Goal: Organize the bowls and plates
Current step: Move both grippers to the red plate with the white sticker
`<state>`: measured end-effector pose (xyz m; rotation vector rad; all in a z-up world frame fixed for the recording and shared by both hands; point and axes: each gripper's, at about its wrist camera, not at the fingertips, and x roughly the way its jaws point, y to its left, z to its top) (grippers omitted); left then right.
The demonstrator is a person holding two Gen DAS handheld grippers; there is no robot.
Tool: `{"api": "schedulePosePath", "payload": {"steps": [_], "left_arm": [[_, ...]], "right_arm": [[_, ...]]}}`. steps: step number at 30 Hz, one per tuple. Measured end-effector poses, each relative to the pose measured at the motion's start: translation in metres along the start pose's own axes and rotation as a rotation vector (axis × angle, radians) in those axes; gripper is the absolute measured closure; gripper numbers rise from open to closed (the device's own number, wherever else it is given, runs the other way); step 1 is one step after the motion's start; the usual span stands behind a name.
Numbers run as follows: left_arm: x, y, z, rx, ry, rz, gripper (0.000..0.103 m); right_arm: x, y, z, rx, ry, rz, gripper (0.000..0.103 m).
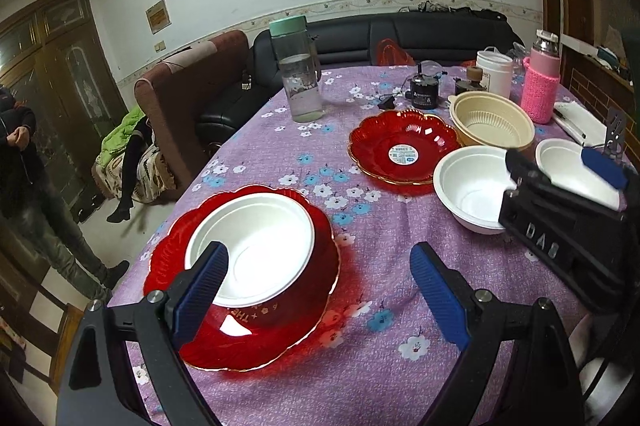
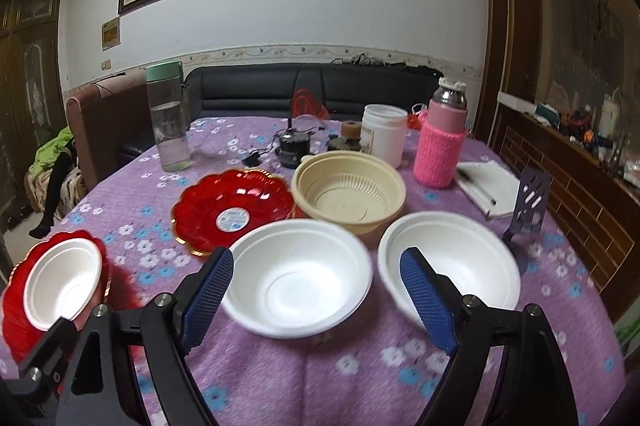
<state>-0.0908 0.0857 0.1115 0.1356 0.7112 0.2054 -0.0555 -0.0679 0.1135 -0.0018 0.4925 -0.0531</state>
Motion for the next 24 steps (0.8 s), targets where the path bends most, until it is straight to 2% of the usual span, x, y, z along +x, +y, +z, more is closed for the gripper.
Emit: {"api": "schedulePosePath", "payload": {"steps": [8,12,15,20,24], "left_arm": [[0.008,-0.011,0.007,0.045,-0.005,-0.010,0.011],[0.018,-0.001,0.024,0.014,-0.006,-0.035,0.011],[0.034,0.016,0.044,-0.055,0.050,-0.104,0.011],[0.065,0.049,0.079,-0.222,0.164,-0.262,0.011],[0.090,0.062,0.102,-0.319,0.224,-0.355,0.011]], "right_arm": [[0.019,-0.011,0.001,-0.009,-0.009,-0.047,0.014],[0.031,-0.025,-0.002,0.019,0.023,-0.040,0.014],[0.037,-0.046,0.001,0.076,0.051,-0.021,0.014],[0.043,-0.100,0.010,0.258,0.102,0.023,0.014],[0.048,-0.119,0.021,0.334,0.121,0.067,0.014]]}}
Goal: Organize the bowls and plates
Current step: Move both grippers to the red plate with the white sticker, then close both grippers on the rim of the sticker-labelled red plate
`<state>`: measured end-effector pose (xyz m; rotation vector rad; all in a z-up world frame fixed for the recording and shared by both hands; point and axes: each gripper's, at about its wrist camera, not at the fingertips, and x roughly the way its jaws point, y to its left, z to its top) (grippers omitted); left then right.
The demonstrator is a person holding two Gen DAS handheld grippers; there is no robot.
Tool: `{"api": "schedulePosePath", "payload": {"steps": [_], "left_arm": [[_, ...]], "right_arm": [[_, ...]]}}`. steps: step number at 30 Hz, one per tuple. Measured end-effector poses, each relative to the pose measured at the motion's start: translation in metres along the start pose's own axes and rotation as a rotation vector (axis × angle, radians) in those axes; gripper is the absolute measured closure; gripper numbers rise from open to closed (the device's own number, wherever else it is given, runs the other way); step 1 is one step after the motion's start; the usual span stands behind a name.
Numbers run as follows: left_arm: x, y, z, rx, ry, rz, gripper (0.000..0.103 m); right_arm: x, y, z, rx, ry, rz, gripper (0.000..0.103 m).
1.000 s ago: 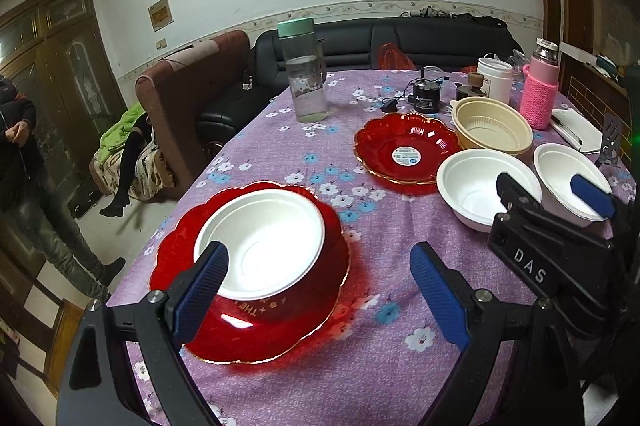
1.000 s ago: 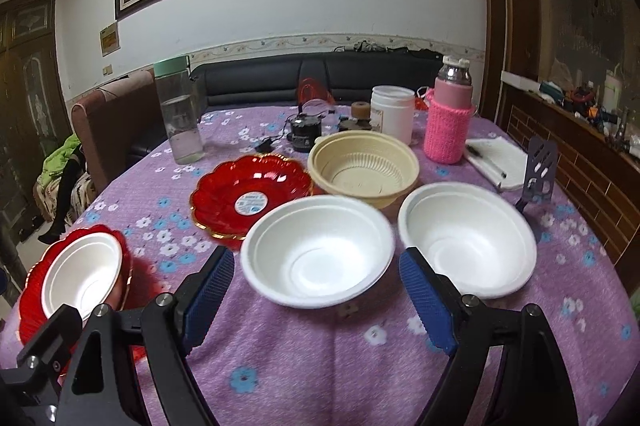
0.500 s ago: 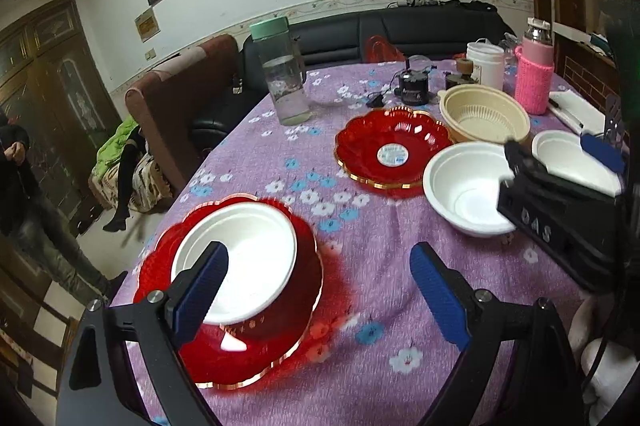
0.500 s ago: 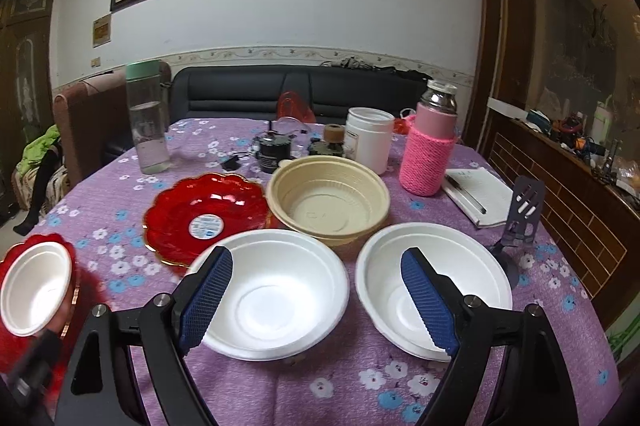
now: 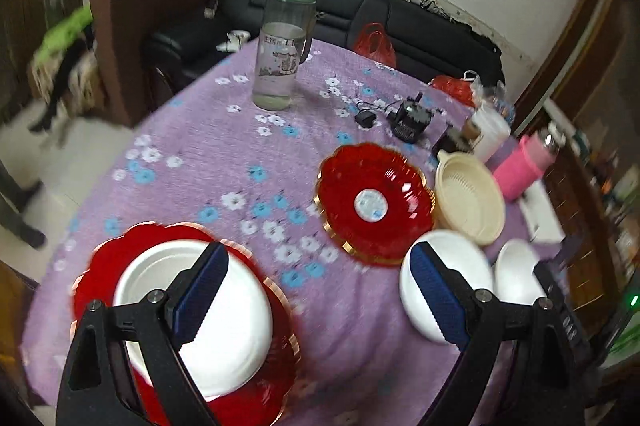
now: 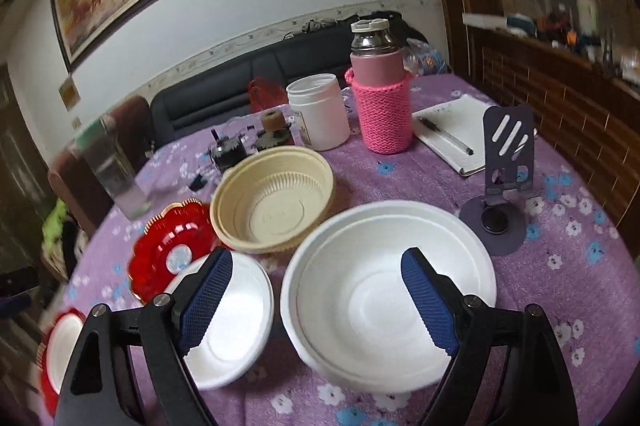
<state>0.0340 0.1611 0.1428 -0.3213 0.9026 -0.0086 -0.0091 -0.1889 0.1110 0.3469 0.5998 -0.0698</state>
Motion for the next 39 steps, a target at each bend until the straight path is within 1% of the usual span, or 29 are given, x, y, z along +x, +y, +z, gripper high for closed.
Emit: {"api": "schedulePosePath", "payload": {"steps": [3,6,7,9,11,14,16,19,23,26,27,29,32,34,37,39], "left_arm": [[0.023,-0.001,0.017,-0.042,0.054,-0.038,0.011],[0.041,-0.005,0.028,-0.052,0.086,-0.062,0.011],[0.046,-0.007,0.030,-0.048,0.087,-0.057,0.011],[0.054,-0.009,0.036,-0.033,0.082,-0.049,0.011],[0.065,-0.007,0.041,-0.037,0.090,-0.036,0.011],[0.083,0.001,0.045,-0.080,0.135,-0.049,0.011],[0.093,0.008,0.045,-0.109,0.168,-0.060,0.011],[0.101,0.017,0.044,-0.120,0.177,-0.051,0.011],[0.108,0.030,0.043,-0.141,0.194,-0.027,0.011],[0.108,0.039,0.043,-0.155,0.195,-0.018,0.011],[0.107,0.040,0.044,-0.159,0.192,-0.015,0.011],[0.105,0.042,0.044,-0.166,0.190,-0.020,0.011],[0.101,0.040,0.045,-0.148,0.181,-0.022,0.011],[0.099,0.038,0.045,-0.133,0.173,-0.022,0.011],[0.099,0.039,0.047,-0.141,0.173,-0.031,0.011],[0.101,0.038,0.047,-0.137,0.174,-0.033,0.011]], "right_arm": [[0.004,0.003,0.014,0.056,0.033,0.116,0.014],[0.016,0.014,0.024,0.115,0.084,0.285,0.013],[0.023,0.019,0.027,0.125,0.114,0.346,0.013],[0.044,0.036,0.031,0.122,0.208,0.461,0.013],[0.068,0.053,0.032,0.109,0.314,0.521,0.014],[0.092,0.071,0.034,0.083,0.402,0.528,0.020],[0.100,0.079,0.033,0.072,0.440,0.520,0.020],[0.104,0.086,0.034,0.057,0.466,0.537,0.020],[0.113,0.097,0.032,0.062,0.474,0.609,0.020],[0.126,0.114,0.028,0.070,0.509,0.643,0.020],[0.132,0.120,0.027,0.069,0.525,0.640,0.020],[0.140,0.131,0.026,0.047,0.537,0.609,0.020],[0.153,0.137,0.029,-0.014,0.546,0.524,0.020],[0.160,0.132,0.029,-0.025,0.555,0.465,0.020],[0.164,0.115,0.033,-0.026,0.536,0.359,0.021],[0.165,0.104,0.035,0.003,0.532,0.344,0.021]]}}
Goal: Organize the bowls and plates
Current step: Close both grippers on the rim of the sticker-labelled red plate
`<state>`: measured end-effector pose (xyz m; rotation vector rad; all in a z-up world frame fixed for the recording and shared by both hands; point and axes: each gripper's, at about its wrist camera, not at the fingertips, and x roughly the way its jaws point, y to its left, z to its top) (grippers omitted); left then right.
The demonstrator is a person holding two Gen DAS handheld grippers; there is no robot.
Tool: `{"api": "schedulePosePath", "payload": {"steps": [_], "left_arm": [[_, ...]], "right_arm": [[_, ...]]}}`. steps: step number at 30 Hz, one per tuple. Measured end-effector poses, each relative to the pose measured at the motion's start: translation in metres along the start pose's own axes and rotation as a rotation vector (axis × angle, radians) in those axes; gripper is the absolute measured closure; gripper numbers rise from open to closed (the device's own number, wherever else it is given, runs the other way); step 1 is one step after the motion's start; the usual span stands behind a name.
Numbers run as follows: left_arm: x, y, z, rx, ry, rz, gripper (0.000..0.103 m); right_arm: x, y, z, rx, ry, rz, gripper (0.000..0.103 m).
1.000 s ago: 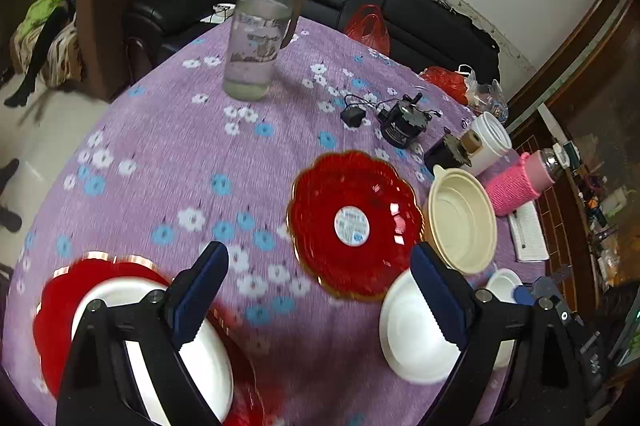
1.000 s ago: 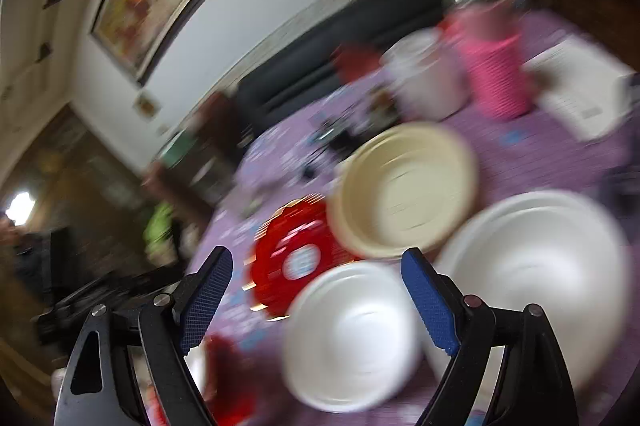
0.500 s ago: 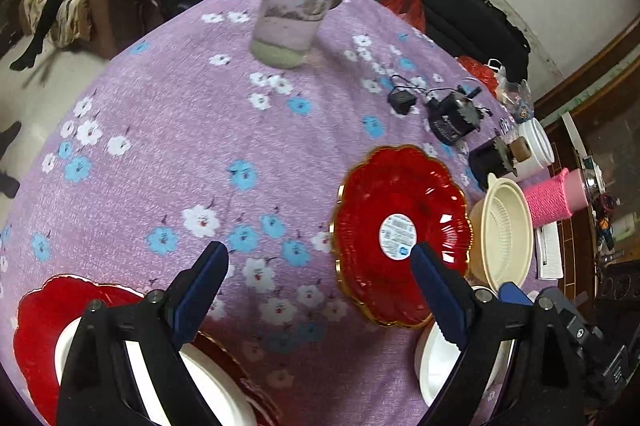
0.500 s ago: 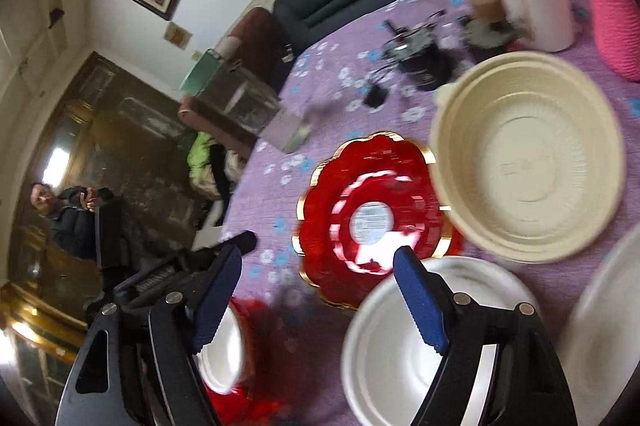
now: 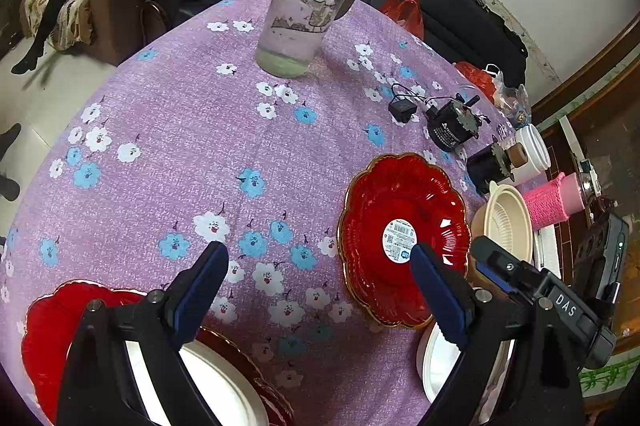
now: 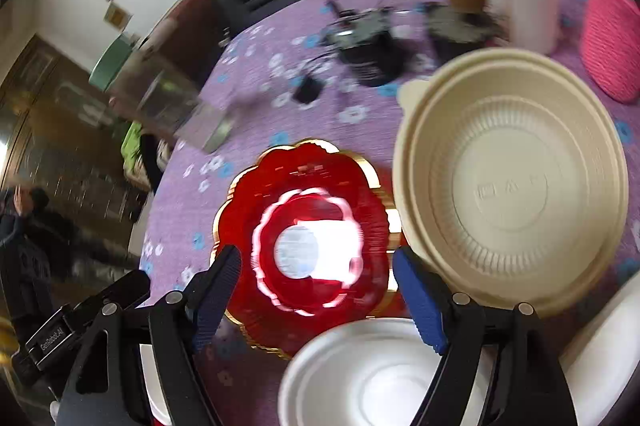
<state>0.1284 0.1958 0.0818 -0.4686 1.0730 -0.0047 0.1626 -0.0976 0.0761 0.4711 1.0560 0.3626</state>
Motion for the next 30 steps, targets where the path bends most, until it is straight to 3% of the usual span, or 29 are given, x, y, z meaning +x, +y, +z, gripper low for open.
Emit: {"api": "schedulePosePath", "payload": {"steps": [9,14,18,23,25,27,30], "left_arm": [[0.008,-0.001,0.004,0.015,0.010,-0.004,0.011],[0.039,-0.012,0.011,0.031,0.092,-0.001,0.012],[0.058,-0.018,0.014,0.039,0.125,0.031,0.013],[0.082,-0.033,0.015,0.096,0.180,0.061,0.023],[0.089,-0.037,0.013,0.111,0.201,0.074,0.029],[0.091,-0.044,0.011,0.150,0.186,0.100,0.031],[0.093,-0.050,0.007,0.185,0.177,0.142,0.033]], "right_arm": [[-0.024,-0.024,0.002,0.091,-0.004,0.185,0.021],[-0.010,-0.011,0.004,0.031,0.050,0.150,0.021],[0.004,-0.004,0.004,-0.001,0.070,0.044,0.021],[0.021,-0.001,0.007,-0.004,0.098,0.023,0.021],[0.028,0.001,0.009,-0.014,0.109,-0.009,0.029],[0.034,0.003,0.011,-0.018,0.118,-0.030,0.052],[0.038,0.003,0.011,-0.016,0.115,-0.058,0.067]]}}
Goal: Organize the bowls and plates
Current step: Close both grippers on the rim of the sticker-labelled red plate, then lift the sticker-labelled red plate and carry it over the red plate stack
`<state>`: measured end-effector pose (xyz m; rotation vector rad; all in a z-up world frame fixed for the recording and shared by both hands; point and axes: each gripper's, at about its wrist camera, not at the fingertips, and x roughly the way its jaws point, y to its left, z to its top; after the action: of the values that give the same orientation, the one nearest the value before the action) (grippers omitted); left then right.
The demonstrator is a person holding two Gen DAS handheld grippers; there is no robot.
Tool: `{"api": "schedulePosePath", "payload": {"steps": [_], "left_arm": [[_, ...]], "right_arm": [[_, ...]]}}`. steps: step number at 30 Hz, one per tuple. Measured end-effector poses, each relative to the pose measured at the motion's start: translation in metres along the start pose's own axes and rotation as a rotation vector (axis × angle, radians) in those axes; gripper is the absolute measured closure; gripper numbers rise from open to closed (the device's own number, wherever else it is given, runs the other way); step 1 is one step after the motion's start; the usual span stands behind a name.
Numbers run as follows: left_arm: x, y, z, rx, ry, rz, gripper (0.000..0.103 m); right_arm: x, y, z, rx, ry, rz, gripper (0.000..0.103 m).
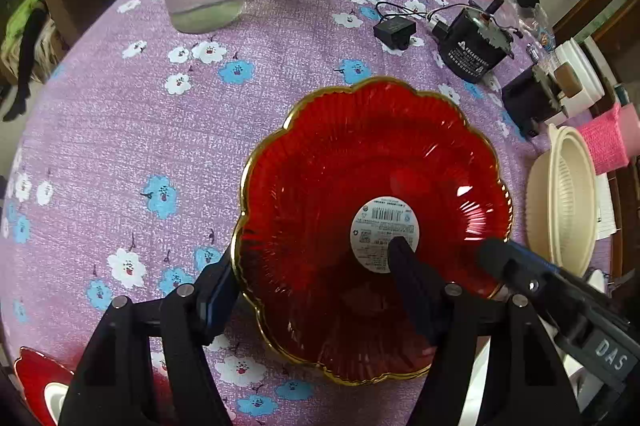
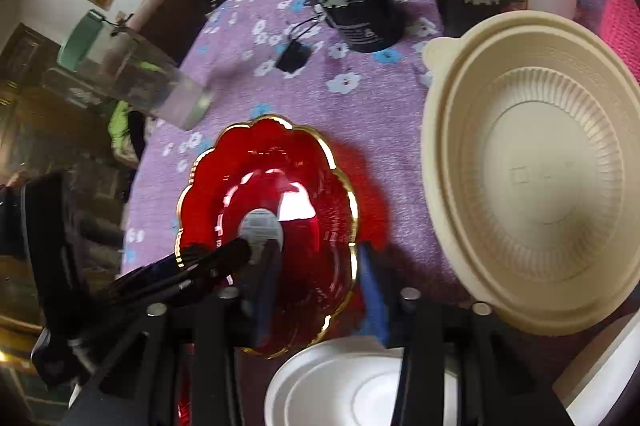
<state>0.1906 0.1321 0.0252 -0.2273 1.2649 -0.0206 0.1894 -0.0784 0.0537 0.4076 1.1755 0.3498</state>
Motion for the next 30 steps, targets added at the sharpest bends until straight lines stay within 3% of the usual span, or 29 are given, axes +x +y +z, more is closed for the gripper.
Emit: {"api": "schedulePosePath", "payload": {"steps": [3,6,9,16,22,30], "left_arm": [[-0.006,0.008,0.001,-0.028,-0.004,-0.017,0.042],[-0.023,0.018,0.002,-0.064,-0.048,-0.059,0.043],[-0.047,0.020,-0.001,-0.062,-0.106,-0.075,0.043],[-0.103,0.030,-0.026,-0.027,-0.262,-0.031,0.043],[-0.150,0.064,-0.068,-0.050,-0.345,-0.044,0.043],[-0.189,0.112,-0.139,-0.088,-0.433,0.011,0.043]], "right_arm": [[-0.004,0.003,-0.001,-0.023,-0.035,-0.048,0.074],[-0.008,0.006,-0.001,-0.021,-0.061,-0.031,0.082],[-0.017,0.017,-0.004,-0.041,-0.091,-0.014,0.083],[-0.041,0.062,-0.028,-0.138,-0.167,-0.016,0.083],[-0.058,0.102,-0.071,-0.207,-0.186,0.024,0.083],[-0.051,0.157,-0.135,-0.332,-0.159,0.036,0.083]]}}
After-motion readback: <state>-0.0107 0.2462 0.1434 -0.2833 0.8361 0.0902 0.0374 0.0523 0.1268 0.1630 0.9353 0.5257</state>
